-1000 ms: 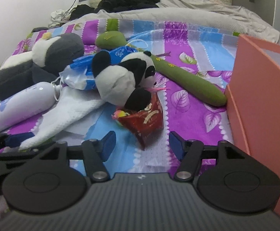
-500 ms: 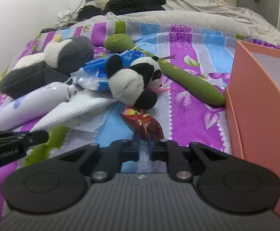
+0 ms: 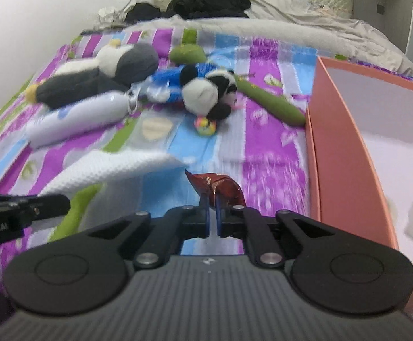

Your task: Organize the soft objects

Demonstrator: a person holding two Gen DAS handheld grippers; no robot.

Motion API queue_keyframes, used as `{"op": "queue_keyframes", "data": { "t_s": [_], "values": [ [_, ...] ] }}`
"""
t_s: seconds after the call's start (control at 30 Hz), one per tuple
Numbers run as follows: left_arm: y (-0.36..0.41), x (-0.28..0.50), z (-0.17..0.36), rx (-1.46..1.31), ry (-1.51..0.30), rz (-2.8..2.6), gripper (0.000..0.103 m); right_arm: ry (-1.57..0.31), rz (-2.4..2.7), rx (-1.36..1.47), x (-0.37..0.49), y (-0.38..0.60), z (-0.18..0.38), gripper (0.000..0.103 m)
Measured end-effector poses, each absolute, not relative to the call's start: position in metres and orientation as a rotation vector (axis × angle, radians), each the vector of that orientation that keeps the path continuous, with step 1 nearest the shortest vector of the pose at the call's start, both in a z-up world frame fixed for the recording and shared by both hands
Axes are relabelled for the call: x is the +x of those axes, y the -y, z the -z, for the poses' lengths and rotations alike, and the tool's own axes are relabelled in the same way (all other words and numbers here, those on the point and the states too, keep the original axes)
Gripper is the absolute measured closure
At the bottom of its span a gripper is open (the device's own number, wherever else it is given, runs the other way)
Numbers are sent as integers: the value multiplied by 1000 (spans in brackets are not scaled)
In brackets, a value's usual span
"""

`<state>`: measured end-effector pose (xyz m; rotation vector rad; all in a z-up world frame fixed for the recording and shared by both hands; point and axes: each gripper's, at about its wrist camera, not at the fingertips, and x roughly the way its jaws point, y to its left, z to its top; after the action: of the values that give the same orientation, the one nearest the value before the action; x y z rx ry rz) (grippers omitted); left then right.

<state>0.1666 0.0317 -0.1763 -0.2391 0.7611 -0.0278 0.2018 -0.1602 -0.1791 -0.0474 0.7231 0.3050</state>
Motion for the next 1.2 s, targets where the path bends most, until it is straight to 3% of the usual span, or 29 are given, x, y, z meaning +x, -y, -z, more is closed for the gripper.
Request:
{"op": "queue_keyframes", "data": {
  "t_s": [0.47, 0.53, 0.6, 0.73, 0.83, 0.97, 1.2],
  "values": [
    [-9, 108, 183, -289, -854, 98, 96, -804, -335, -122, 135, 180, 190, 93],
    [-9, 108, 185, -305, -874, 88, 84, -811, -342, -119, 130, 181, 191, 90],
    [-11, 107, 187, -334, -891, 85, 56, -825, -345, -116, 126, 182, 192, 86],
    [-14, 104, 184, -364, -874, 95, 53, -834, -374, -69, 121, 188, 191, 59],
    [-17, 107, 183, -380, -873, 108, 53, -825, -355, -64, 122, 188, 190, 49],
    [-25, 122, 189, -417, -899, 103, 52, -835, -322, -3, 134, 187, 195, 49],
    [-23, 151, 206, -364, -943, 91, 42, -842, -271, 68, 152, 187, 213, 52]
  ]
}}
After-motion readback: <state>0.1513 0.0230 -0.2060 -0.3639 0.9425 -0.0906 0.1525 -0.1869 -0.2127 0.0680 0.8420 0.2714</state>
